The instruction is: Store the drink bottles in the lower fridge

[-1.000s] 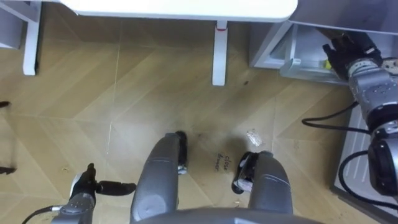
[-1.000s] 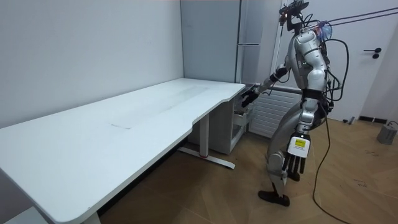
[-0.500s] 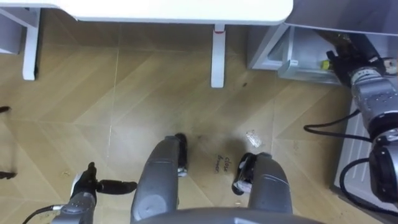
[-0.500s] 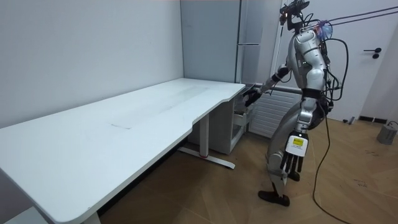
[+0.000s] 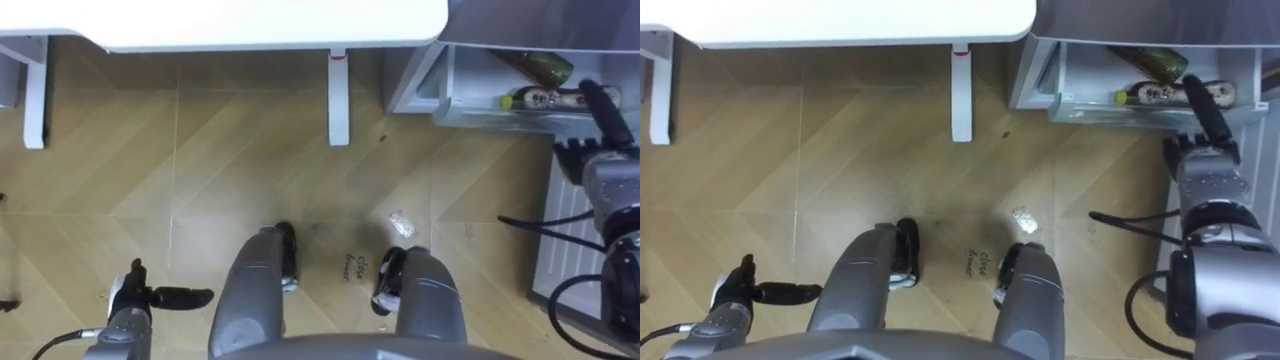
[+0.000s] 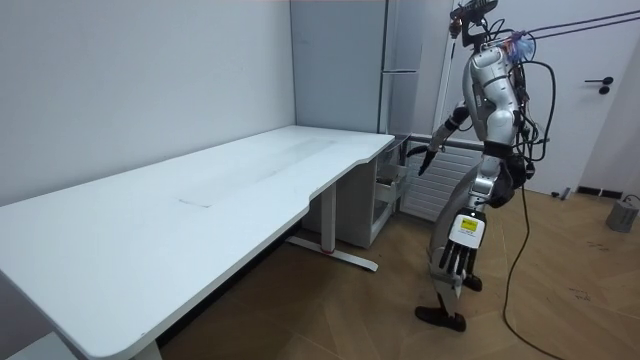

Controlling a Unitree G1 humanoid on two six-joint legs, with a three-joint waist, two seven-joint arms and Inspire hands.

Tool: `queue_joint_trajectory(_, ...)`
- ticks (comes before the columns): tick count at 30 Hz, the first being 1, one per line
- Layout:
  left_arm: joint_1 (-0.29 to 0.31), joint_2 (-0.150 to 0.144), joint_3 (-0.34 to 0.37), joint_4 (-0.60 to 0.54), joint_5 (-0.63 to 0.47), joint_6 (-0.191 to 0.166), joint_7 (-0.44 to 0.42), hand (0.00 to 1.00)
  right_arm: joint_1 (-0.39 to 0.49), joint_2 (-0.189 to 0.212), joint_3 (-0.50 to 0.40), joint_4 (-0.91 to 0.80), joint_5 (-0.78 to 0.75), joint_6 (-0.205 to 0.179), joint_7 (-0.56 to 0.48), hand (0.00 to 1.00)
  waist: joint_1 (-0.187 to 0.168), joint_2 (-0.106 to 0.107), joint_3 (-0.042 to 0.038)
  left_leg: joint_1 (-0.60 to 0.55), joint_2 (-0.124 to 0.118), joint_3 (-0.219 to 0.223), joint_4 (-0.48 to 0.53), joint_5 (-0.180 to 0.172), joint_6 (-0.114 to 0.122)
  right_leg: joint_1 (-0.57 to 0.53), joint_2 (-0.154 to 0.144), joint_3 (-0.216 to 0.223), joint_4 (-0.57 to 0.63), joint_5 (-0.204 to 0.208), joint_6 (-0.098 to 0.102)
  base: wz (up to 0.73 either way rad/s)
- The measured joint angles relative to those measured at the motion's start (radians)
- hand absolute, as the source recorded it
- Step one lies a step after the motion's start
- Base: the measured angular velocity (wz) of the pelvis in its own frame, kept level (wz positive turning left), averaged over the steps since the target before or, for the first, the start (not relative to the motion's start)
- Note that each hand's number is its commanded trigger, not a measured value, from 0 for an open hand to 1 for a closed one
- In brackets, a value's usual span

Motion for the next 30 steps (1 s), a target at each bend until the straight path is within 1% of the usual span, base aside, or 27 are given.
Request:
queue_joint_trajectory(2, 0.0, 0.0, 0.0, 0.003, 0.0, 0.001, 0.014, 0.0, 0.013, 0.0, -0.001, 0.0, 0.017, -0.001, -0.042, 0.0, 0.0, 0.001, -0.0014, 0.0, 0.0, 0.0, 0.001, 0.0, 0.001, 0.0, 0.0, 0.0, 0.0, 0.0, 0.0, 0.0)
queue_joint_trajectory(3, 0.0, 0.0, 0.0, 0.005, 0.0, 0.001, 0.018, 0.0, 0.015, 0.001, -0.002, 0.0, 0.02, -0.001, -0.052, 0.0, 0.0, 0.002, -0.0016, 0.0, 0.0, 0.0, 0.001, 0.001, 0.001, 0.0, 0.001, 0.001, 0.0, 0.0, 0.0, 0.0)
queue_joint_trajectory(6, -0.001, -0.001, 0.0, 0.013, 0.0, 0.002, 0.024, 0.0, 0.047, 0.003, -0.008, 0.002, 0.065, -0.001, -0.068, 0.0, 0.003, 0.005, -0.006, 0.001, 0.001, 0.0, 0.008, 0.001, 0.001, 0.007, 0.001, -0.001, 0.0, 0.002, 0.002, 0.01)
queue_joint_trajectory(9, -0.002, -0.001, 0.0, 0.023, 0.005, 0.004, 0.024, 0.0, 0.061, 0.009, -0.009, 0.016, 0.106, -0.001, -0.067, 0.0, 0.004, 0.009, -0.0083, 0.0, 0.002, 0.0, 0.017, 0.001, 0.002, 0.008, 0.001, -0.001, 0.003, 0.002, 0.004, 0.0)
queue_joint_trajectory(12, -0.001, -0.003, -0.002, 0.025, 0.004, 0.019, 0.021, 0.0, 0.067, 0.009, -0.009, 0.023, 0.122, 0.0, -0.047, 0.0, 0.005, 0.016, -0.0112, -0.001, 0.002, 0.0, 0.019, 0.002, 0.005, 0.006, 0.001, 0.0, 0.008, 0.004, 0.004, 0.0)
queue_joint_trajectory(13, -0.001, -0.003, -0.002, 0.025, 0.004, 0.023, 0.019, 0.0, 0.067, 0.009, -0.009, 0.023, 0.124, 0.0, -0.037, 0.0, 0.006, 0.02, -0.011, -0.003, 0.002, 0.0, 0.021, 0.002, 0.005, 0.004, 0.001, 0.0, 0.009, 0.005, 0.005, 0.0)
queue_joint_trajectory(15, 0.003, -0.003, -0.002, 0.023, 0.004, 0.024, 0.017, 0.0, 0.068, 0.008, -0.01, 0.024, 0.129, 0.0, -0.02, 0.0, 0.008, 0.028, -0.0145, -0.015, 0.002, 0.0, 0.03, 0.002, 0.007, -0.011, 0.001, 0.002, 0.016, 0.006, 0.005, -0.02)
queue_joint_trajectory(17, 0.002, -0.001, -0.001, 0.016, 0.005, 0.022, 0.015, 0.0, 0.067, 0.006, -0.009, 0.02, 0.129, 0.0, 0.005, 0.0, 0.02, 0.033, -0.0163, -0.06, 0.003, 0.0, 0.062, -0.004, 0.012, -0.063, -0.002, 0.014, 0.055, 0.002, 0.005, -0.05)
queue_joint_trajectory(19, -0.001, 0.001, -0.002, 0.004, 0.003, 0.023, 0.014, 0.0, 0.065, 0.006, -0.007, 0.019, 0.13, 0.001, 0.02, 0.0, 0.025, 0.033, -0.0161, -0.106, 0.003, -0.001, 0.094, -0.008, 0.013, -0.109, -0.006, 0.023, 0.094, -0.005, 0.002, -0.02)
queue_joint_trajectory(21, 0.0, 0.003, -0.003, 0.001, -0.003, 0.024, 0.014, 0.0, 0.056, 0.005, -0.006, 0.019, 0.131, 0.006, 0.03, 0.0, 0.028, 0.032, -0.0157, -0.16, 0.002, -0.002, 0.135, -0.015, 0.014, -0.167, -0.013, 0.032, 0.148, -0.02, -0.001, 0.04)
queue_joint_trajectory(22, -0.001, 0.006, -0.003, 0.001, -0.004, 0.024, 0.013, 0.0, 0.047, 0.002, -0.006, 0.016, 0.131, 0.008, 0.035, 0.0, 0.025, 0.032, -0.0155, -0.202, 0.001, -0.007, 0.174, -0.024, 0.014, -0.208, -0.02, 0.034, 0.195, -0.035, -0.005, 0.11)
queue_joint_trajectory(23, -0.001, 0.01, -0.003, 0.002, -0.005, 0.024, 0.012, 0.0, 0.045, 0.0, -0.005, 0.012, 0.13, 0.01, 0.041, 0.0, 0.025, 0.029, -0.0143, -0.237, 0.001, -0.011, 0.213, -0.033, 0.013, -0.244, -0.024, 0.038, 0.239, -0.051, -0.008, 0.1)
queue_joint_trajectory(24, 0.0, 0.011, -0.003, 0.003, -0.005, 0.023, 0.012, 0.0, 0.042, -0.001, -0.005, 0.01, 0.129, 0.012, 0.041, 0.0, 0.026, 0.024, -0.0135, -0.253, 0.001, -0.012, 0.23, -0.037, 0.011, -0.263, -0.025, 0.043, 0.26, -0.059, -0.01, 0.07)
queue_joint_trajectory(26, 0.0, 0.015, -0.006, 0.002, -0.006, 0.021, 0.013, 0.0, 0.013, -0.024, 0.015, 0.0, 0.133, 0.012, 0.042, 0.0, 0.025, 0.014, -0.0096, -0.335, 0.001, -0.019, 0.298, -0.052, 0.003, -0.347, -0.034, 0.051, 0.34, -0.085, -0.013, 0.07)
queue_joint_trajectory(27, 0.0, 0.018, -0.012, 0.001, -0.007, 0.021, 0.014, 0.0, 0.004, -0.029, 0.017, -0.002, 0.132, 0.012, 0.042, 0.0, 0.023, 0.012, -0.0095, -0.356, 0.001, -0.022, 0.315, -0.054, 0.003, -0.368, -0.037, 0.051, 0.359, -0.092, -0.012, 0.1)
queue_joint_trajectory(29, 0.0, 0.024, -0.025, -0.001, -0.013, 0.022, 0.014, 0.0, -0.047, -0.048, 0.05, -0.005, 0.112, 0.011, 0.043, 0.0, 0.014, 0.0, -0.0064, -0.431, 0.005, -0.03, 0.376, -0.06, 0.002, -0.443, -0.042, 0.056, 0.422, -0.103, -0.022, 0.05)
queue_joint_trajectory(30, 0.0, 0.027, -0.03, -0.005, -0.021, 0.021, 0.014, 0.0, -0.062, -0.054, 0.061, -0.004, 0.108, 0.012, 0.045, 0.0, 0.012, -0.004, -0.0055, -0.448, 0.006, -0.03, 0.388, -0.06, 0.002, -0.46, -0.043, 0.058, 0.435, -0.104, -0.023, 0.0)
